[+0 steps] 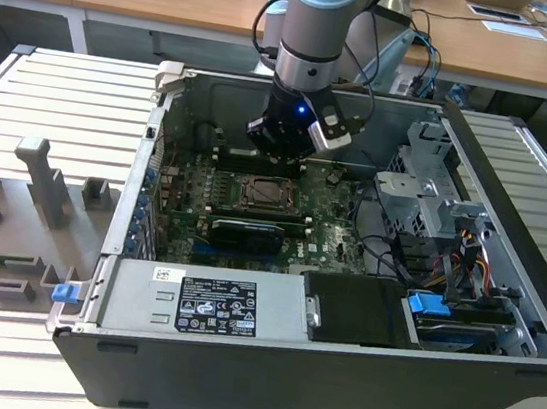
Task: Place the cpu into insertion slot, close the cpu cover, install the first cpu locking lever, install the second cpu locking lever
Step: 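Install the first cpu locking lever, then install the second cpu locking lever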
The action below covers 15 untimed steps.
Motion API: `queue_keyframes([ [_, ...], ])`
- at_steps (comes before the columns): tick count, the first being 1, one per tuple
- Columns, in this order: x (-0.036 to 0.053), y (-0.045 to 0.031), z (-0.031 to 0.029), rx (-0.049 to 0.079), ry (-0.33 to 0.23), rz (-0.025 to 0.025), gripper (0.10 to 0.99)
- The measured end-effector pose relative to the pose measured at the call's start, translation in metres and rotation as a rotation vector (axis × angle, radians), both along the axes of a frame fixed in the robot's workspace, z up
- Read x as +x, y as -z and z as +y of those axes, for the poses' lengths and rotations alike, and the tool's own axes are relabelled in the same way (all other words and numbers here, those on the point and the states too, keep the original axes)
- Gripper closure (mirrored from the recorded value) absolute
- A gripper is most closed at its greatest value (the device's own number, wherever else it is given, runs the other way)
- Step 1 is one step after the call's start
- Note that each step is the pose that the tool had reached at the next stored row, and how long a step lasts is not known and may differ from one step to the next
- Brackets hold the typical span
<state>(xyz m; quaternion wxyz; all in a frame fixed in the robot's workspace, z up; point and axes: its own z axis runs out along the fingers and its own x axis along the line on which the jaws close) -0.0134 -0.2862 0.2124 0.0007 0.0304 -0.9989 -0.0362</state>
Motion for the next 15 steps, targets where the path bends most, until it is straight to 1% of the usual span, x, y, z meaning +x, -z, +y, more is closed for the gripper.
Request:
queue_keyframes([
  [15, 0.0, -0.0001, -0.0051, 0.0, 0.0, 0.0001, 0.98],
])
